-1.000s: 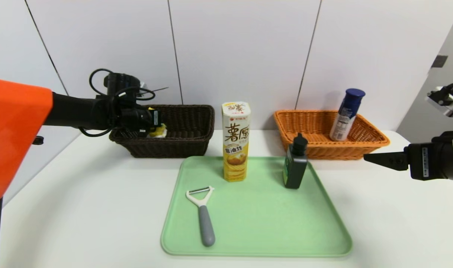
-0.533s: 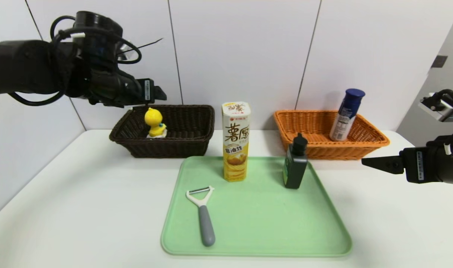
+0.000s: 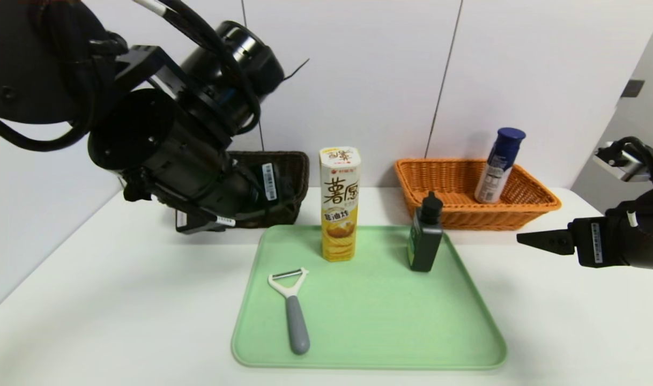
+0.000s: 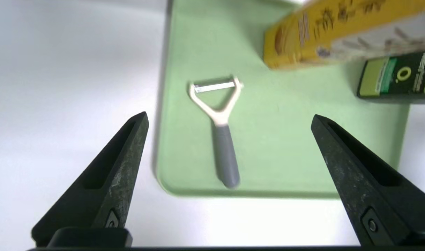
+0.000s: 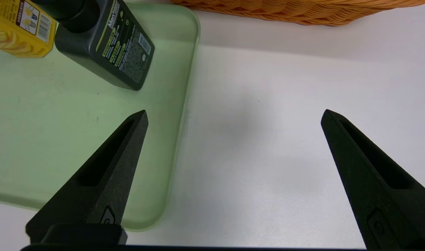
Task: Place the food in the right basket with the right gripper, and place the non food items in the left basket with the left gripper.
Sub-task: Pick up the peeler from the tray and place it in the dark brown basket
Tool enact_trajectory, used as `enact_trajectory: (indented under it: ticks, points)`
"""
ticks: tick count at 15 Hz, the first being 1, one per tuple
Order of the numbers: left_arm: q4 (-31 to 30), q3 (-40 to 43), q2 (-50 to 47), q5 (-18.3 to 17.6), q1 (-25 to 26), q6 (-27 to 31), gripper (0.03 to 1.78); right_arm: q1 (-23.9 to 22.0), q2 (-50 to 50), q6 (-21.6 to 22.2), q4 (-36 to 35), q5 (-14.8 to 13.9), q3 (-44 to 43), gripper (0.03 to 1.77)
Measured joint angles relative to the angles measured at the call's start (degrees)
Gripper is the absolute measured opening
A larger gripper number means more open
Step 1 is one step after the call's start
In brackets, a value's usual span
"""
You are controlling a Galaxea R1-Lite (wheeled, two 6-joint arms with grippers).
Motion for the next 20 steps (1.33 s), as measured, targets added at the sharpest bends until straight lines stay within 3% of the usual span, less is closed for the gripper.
enact_trajectory:
  ticks: [3,6,8,17,20]
  points:
    - [2.68,-0.07,2.36,-0.72,-3.85,-7.46,1.67,-0.01,0.12,0.02,-0.11,0.00,0.48,1.71]
    - [5.02,0.85,4.33,-5.47,-4.46,-13.31,1.67,-0.09,0.56,-0.02,-1.62,0.06,0.34,1.71]
    - [5.00,2.56,5.27,-7.57,-4.55,-14.30,1.68,-0.09,0.91,-0.02,-3.30,0.13,0.45,1.71]
    - [3.78,2.90,12.52,-7.96,-4.55,-15.07,1.69,-0.06,1.83,-0.05,-3.58,0.57,0.11,1.71]
    - [2.99,2.68,14.29,-9.75,-4.55,-15.68,1.69,-0.11,1.85,-0.05,-3.61,0.59,0.01,1.71]
